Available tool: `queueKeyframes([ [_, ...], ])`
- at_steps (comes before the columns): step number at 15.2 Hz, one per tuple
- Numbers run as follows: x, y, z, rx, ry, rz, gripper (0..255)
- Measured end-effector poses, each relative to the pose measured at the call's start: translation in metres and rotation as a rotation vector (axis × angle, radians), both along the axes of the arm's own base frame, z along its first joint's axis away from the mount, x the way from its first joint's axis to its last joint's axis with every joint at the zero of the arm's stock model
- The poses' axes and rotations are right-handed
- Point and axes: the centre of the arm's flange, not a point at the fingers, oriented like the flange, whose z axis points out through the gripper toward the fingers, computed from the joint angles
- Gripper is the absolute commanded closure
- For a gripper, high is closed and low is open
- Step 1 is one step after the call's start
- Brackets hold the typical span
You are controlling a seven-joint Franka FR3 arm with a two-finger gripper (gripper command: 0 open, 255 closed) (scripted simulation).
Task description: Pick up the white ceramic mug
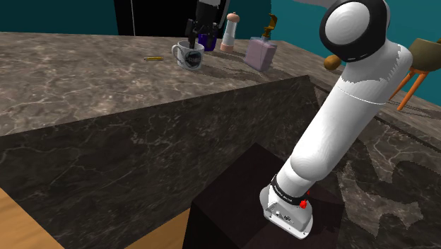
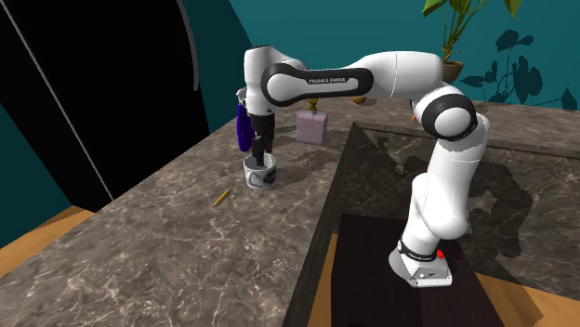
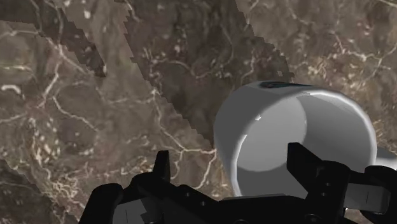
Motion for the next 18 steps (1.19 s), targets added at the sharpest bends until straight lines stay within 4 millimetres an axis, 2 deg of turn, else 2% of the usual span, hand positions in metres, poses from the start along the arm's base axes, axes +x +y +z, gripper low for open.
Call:
queueKeyframes([
  [10,0.000,0.000,0.000,0.000,-0.001,0.000,255],
  [18,0.000,0.001,0.037,0.000,-0.001,0.000,255],
])
